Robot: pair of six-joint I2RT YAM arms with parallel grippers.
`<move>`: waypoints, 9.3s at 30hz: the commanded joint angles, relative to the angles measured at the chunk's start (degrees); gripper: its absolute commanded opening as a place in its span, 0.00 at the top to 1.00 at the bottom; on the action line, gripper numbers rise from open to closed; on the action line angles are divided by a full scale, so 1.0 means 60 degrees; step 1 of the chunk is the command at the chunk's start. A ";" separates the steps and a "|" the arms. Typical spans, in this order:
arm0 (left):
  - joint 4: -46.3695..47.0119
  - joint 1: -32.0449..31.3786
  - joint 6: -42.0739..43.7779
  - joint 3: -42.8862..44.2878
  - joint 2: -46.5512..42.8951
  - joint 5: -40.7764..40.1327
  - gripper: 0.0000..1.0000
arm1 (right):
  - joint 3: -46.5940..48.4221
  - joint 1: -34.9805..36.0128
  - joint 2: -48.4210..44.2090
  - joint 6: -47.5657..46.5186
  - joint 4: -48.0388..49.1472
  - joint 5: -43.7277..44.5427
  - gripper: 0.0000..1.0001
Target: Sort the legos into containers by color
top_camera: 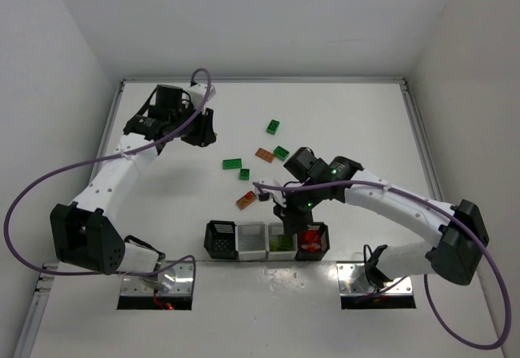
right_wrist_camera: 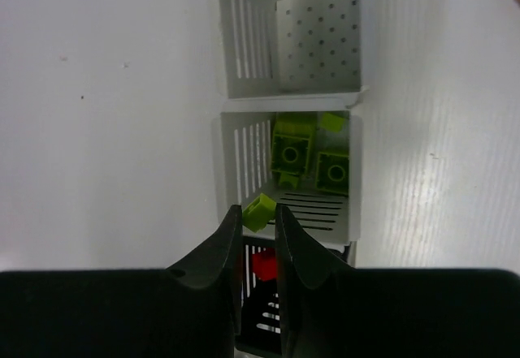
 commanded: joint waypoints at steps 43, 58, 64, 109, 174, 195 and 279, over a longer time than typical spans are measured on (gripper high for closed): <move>0.0326 -0.7673 0.0979 -0.1114 0.0430 0.0356 0.81 | -0.0419 -1.0014 -0.1062 0.4442 0.2888 0.2345 0.51; 0.0326 -0.8495 0.1067 -0.0791 0.0972 -0.0583 0.48 | -0.0594 -1.0031 -0.0872 0.3812 0.2712 0.1188 0.50; -0.0009 -0.8495 0.1155 0.0013 0.1060 -0.0671 0.43 | -0.0376 -1.0030 -0.0522 0.3724 0.2624 0.0982 0.50; 0.0312 0.0104 -0.0354 -0.0015 0.0621 -0.0217 0.12 | 0.7154 -0.4054 0.8706 0.1190 0.1701 0.3618 0.18; 0.1850 -0.3148 -0.1262 0.8817 1.1108 -0.3557 0.52 | 0.2423 -0.5079 0.0417 0.0941 -0.0159 -0.1654 0.97; 0.1998 -0.0428 -0.1995 0.4410 0.3686 -0.2136 0.99 | 0.2569 0.0280 0.1734 0.0780 0.1011 -0.0280 0.97; -0.4493 -0.8510 0.4392 -0.0059 0.0928 -0.0861 0.52 | 0.6407 -0.2268 0.7257 0.1761 0.1131 0.1304 0.43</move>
